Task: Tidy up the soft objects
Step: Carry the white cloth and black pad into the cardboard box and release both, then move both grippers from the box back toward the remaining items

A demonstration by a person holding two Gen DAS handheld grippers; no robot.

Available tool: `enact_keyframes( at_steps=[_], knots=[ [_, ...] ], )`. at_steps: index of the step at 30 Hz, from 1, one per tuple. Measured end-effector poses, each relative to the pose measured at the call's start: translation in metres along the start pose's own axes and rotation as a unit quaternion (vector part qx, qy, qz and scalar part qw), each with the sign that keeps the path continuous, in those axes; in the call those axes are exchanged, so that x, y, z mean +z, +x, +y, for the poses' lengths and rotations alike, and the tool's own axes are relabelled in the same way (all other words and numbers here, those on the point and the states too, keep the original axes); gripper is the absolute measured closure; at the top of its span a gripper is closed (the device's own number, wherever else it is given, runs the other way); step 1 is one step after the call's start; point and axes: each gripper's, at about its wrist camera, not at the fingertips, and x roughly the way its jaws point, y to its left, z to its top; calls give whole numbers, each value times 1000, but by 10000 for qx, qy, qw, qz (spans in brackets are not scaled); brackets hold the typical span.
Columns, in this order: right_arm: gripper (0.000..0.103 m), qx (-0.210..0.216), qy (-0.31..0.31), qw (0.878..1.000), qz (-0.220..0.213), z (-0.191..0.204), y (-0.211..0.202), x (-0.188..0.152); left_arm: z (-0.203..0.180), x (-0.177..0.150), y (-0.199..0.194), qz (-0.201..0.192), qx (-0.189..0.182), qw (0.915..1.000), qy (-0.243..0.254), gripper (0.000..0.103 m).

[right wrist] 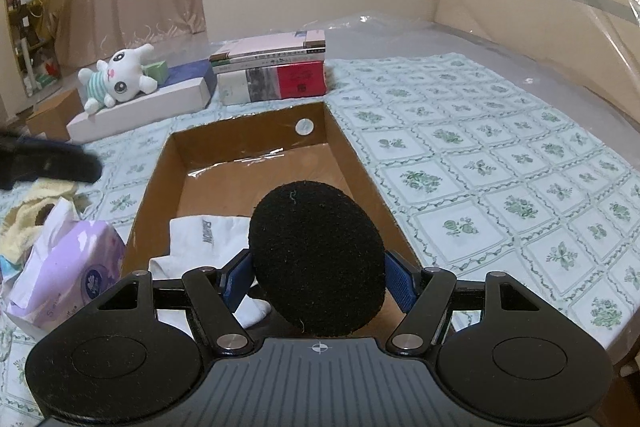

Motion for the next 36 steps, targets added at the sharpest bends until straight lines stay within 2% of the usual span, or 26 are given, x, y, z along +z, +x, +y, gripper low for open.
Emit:
enact_keyframes(
  at_steps=[3, 5, 8, 16, 21, 27, 36],
  knots=[
    [34, 103, 44, 9999, -9, 0, 0, -1, 6, -13, -7, 3, 42, 9997, -234, 68],
    [29, 100, 18, 9999, -60, 1, -3, -1, 7, -23, -13, -8, 105, 9994, -325, 65],
    [26, 88, 30, 9998, -167, 2, -11, 0, 8, -38, -25, -38, 203, 9987, -456, 60],
    [26, 167, 185, 9990, -384, 18, -47, -2, 11, -81, -71, -227, 586, 9951, -763, 59],
    [26, 428, 225, 9979, -421, 46, -74, -16, 20, -114, -103, -308, 1005, 9893, -1011, 59],
    [26, 833, 169, 9956, -400, 91, -99, -36, 39, -149, -135, -280, 1320, 9831, -1239, 59],
    [26, 1267, -125, 9917, -182, 145, -113, -62, 63, -186, -175, -284, 1816, 9724, -1434, 59]
  ],
)
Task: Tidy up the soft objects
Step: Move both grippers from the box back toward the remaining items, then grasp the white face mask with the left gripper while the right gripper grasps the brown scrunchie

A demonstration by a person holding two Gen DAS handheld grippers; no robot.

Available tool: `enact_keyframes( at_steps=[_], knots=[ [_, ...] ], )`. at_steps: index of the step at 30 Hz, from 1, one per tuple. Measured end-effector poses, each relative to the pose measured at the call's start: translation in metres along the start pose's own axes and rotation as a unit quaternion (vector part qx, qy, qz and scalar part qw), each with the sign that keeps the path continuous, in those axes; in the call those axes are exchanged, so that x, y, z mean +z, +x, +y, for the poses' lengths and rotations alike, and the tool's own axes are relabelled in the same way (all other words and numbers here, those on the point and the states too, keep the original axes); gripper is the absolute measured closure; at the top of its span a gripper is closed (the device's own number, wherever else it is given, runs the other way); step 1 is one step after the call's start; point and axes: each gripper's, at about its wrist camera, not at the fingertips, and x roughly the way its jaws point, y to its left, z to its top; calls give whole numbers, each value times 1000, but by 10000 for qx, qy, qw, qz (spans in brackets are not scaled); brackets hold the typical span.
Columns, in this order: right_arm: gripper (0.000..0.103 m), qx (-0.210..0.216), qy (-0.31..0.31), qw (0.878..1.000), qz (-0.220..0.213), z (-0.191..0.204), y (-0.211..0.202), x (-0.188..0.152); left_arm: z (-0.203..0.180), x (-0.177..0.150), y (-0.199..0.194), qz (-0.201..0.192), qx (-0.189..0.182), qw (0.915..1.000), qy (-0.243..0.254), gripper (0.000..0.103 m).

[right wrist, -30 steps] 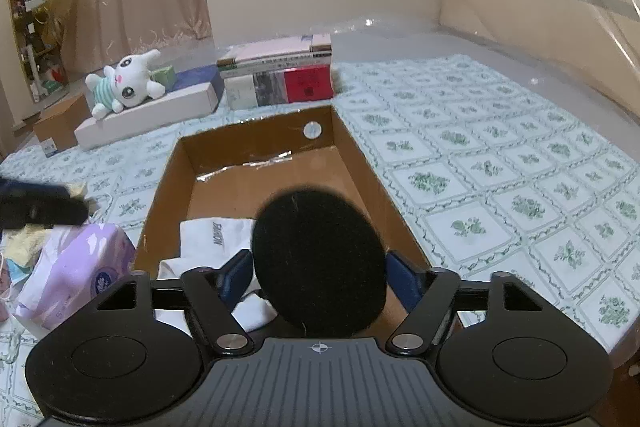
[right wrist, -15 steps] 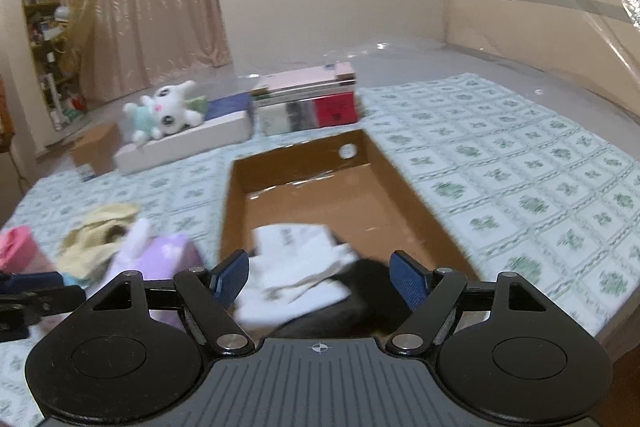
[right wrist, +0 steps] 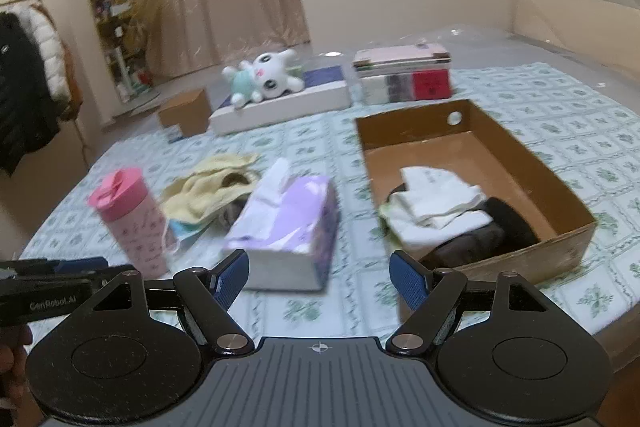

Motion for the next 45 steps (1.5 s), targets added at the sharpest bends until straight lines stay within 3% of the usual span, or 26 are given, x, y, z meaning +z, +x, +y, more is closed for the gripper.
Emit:
enact_keyframes(
  at_steps=[13, 19, 45],
  knots=[
    [26, 82, -331, 9994, 110, 23, 7, -10, 28, -16, -3, 69, 260, 9995, -171, 59],
    [26, 97, -407, 9990, 168, 26, 14, -12, 28, -23, 8, 123, 138, 9998, -99, 59],
    [26, 199, -689, 9968, 363, 23, 85, -13, 16, -26, 111, 514, 151, 9984, 157, 60]
  ],
)
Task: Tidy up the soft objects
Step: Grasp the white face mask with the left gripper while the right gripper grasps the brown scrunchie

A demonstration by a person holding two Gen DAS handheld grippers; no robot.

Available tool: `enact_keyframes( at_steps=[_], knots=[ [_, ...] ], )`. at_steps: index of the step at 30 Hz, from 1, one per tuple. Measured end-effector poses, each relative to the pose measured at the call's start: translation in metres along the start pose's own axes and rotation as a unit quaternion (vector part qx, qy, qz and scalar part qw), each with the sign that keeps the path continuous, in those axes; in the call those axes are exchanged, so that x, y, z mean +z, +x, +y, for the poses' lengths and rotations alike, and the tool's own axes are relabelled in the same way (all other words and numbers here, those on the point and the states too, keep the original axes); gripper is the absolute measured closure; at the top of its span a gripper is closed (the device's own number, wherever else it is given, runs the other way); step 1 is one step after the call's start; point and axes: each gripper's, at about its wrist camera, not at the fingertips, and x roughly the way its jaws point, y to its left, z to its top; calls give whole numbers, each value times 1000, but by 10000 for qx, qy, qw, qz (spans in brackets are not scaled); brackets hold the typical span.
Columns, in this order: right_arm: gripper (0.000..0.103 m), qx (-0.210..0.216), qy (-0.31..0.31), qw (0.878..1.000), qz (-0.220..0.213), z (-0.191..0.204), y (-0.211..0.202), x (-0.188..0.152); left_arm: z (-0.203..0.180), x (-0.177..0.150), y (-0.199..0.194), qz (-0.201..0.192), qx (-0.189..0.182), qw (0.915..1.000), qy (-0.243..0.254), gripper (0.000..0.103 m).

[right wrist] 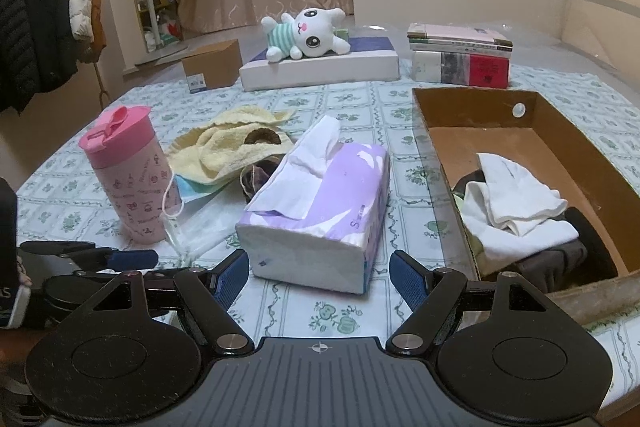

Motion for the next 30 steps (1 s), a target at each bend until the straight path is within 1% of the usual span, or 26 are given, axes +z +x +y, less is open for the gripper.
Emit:
enact_keyframes(
  at_steps=[1, 5, 7, 8, 9, 11, 15, 23, 27, 30],
  knots=[
    [26, -6, -6, 10000, 3, 0, 2, 1, 0, 1, 3, 11, 19, 10000, 11, 60],
    [26, -37, -35, 10000, 20, -2, 9, 3, -1, 1, 12, 34, 43, 9999, 85, 69],
    [26, -50, -35, 10000, 19, -3, 11, 4, -2, 1, 12, 27, 21, 9999, 128, 79],
    [26, -60, -34, 10000, 14, -4, 12, 5, -2, 1, 11, 29, 15, 9999, 150, 89],
    [26, -66, -38, 10000, 7, -4, 12, 6, -2, 2, 11, 44, 1, 9999, 156, 96],
    [26, -71, -44, 10000, -15, -3, 12, 7, 0, 2, 9, 74, -20, 9999, 105, 100],
    [26, -46, -124, 9999, -79, 3, 7, 10, 7, 0, -3, 26, -12, 10000, 59, 102],
    [26, 105, -346, 9991, -211, 21, -2, 18, 29, -15, -54, -83, -139, 9999, 55, 102],
    [26, 368, -725, 9966, -167, 42, 4, 20, 39, -25, -69, -53, -51, 10000, 28, 102],
    [26, 536, -1033, 9932, -51, 59, 11, 17, 47, -34, -78, -18, -2, 10000, 1, 102]
  ],
)
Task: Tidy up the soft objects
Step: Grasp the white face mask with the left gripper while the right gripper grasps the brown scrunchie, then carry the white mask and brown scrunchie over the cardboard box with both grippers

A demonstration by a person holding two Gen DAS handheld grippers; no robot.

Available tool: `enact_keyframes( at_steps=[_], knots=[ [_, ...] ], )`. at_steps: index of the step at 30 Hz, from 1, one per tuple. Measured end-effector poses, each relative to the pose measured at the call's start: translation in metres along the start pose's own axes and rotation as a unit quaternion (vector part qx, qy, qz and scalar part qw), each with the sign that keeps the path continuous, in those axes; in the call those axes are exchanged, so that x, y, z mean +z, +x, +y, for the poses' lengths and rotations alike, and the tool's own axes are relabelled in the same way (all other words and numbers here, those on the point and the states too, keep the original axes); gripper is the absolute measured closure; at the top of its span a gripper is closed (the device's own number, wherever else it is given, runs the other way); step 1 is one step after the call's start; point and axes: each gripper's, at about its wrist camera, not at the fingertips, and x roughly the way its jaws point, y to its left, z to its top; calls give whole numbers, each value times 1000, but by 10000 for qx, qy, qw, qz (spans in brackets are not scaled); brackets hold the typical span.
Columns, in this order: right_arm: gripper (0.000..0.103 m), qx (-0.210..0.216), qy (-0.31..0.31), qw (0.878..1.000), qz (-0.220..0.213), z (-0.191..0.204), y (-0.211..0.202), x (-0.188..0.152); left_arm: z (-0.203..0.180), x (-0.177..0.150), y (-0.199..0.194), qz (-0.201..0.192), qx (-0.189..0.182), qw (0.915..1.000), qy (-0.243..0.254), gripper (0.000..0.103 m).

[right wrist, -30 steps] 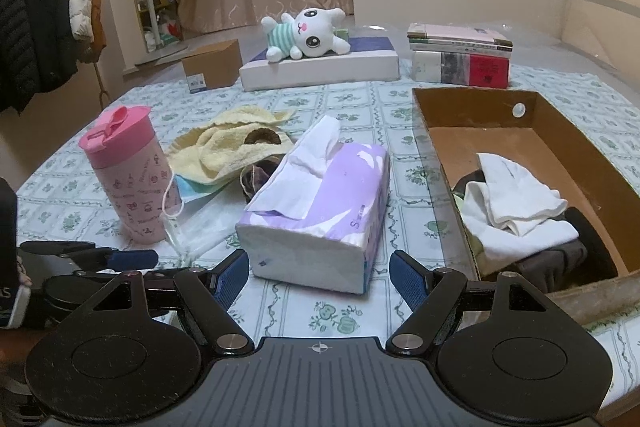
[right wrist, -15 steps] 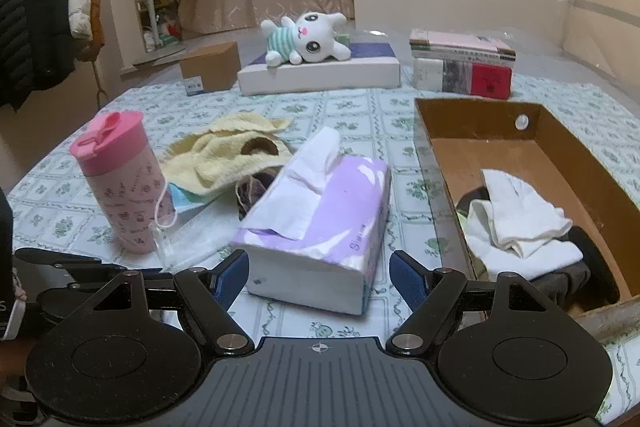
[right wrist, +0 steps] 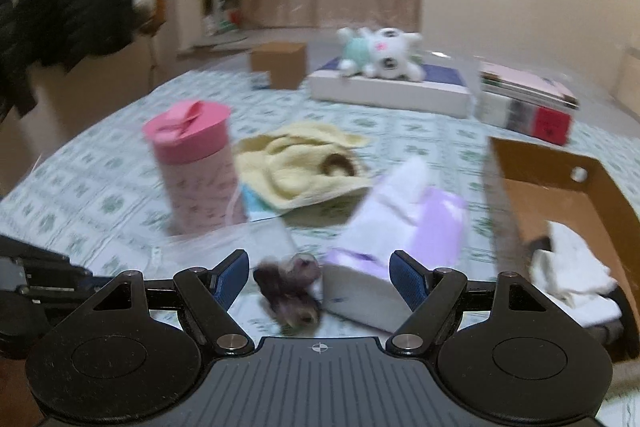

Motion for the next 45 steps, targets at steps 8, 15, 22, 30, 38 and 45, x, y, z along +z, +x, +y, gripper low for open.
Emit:
enact_keyframes(
  at_steps=[8, 15, 22, 30, 38, 45],
  knots=[
    [26, 123, -519, 9969, 579, 36, 41, -27, 12, -23, -6, 214, -128, 9996, -112, 102],
    [26, 94, -160, 9959, 884, 28, 63, -45, 18, -22, -7, 179, -19, 9998, 53, 64],
    [72, 167, 12, 9965, 821, 22, 61, -45, 18, -7, 1, -32, 94, 9978, 652, 33],
    [77, 58, 149, 9969, 773, 12, 47, -46, 4, 15, 38, 139, -432, 9824, 1813, 18],
    [77, -33, 380, 9964, 751, -1, 36, -49, 5, 25, 68, 655, -772, 9761, 1925, 48],
    [77, -13, 470, 9964, 708, -1, 26, -50, 9, 28, 57, 748, -628, 9866, 1307, 96]
  ],
)
